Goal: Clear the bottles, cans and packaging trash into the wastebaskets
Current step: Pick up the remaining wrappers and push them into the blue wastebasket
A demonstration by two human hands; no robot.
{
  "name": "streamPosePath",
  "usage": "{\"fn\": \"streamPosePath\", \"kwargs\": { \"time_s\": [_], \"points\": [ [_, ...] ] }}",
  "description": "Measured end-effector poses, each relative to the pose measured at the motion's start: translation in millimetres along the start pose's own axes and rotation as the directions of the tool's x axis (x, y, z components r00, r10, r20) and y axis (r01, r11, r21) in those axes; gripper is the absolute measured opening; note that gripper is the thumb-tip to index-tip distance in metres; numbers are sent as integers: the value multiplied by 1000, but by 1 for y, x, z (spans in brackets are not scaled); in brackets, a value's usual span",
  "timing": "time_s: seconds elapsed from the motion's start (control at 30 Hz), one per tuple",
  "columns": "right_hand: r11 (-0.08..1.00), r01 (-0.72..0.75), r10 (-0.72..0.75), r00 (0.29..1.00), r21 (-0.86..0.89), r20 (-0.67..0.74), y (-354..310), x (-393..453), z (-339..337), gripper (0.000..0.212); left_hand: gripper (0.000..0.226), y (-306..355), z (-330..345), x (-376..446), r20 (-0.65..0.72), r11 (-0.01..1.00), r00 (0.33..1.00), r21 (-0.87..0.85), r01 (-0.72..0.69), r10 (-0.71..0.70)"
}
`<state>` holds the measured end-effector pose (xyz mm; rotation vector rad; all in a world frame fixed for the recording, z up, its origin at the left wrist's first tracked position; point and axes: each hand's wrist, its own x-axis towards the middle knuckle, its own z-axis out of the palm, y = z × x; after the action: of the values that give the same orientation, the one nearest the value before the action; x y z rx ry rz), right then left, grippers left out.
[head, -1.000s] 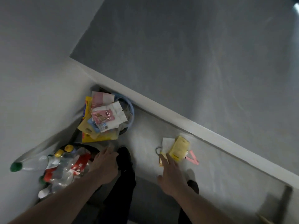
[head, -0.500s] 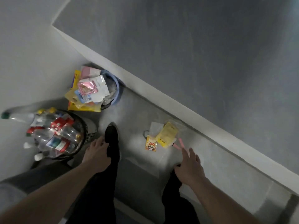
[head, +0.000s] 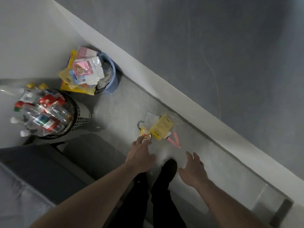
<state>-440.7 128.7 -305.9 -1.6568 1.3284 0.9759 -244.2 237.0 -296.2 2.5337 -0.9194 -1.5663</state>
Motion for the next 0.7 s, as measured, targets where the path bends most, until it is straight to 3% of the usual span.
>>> {"fn": "streamPosePath", "kwargs": {
  "time_s": [0.13,0.37,0.6,0.7],
  "points": [
    [998,4,-2,999,62,-37,6,40,18,85,65,-25,19,39,11,999,1000,48,18,-18],
    [944,-34,62,995,329,-75,4,165,35,91,74,-93,63,135,-16,939,941,-64,338,-339],
    [979,-23,43,995,203,-93,23,308,68,111,107,-96,112,272,-141,932,924,-131,339,-356],
    [997,-6,15,993,83,-118,35,352,98,106,127,-83,137,321,-175,939,925,-136,317,-338]
  ]
}}
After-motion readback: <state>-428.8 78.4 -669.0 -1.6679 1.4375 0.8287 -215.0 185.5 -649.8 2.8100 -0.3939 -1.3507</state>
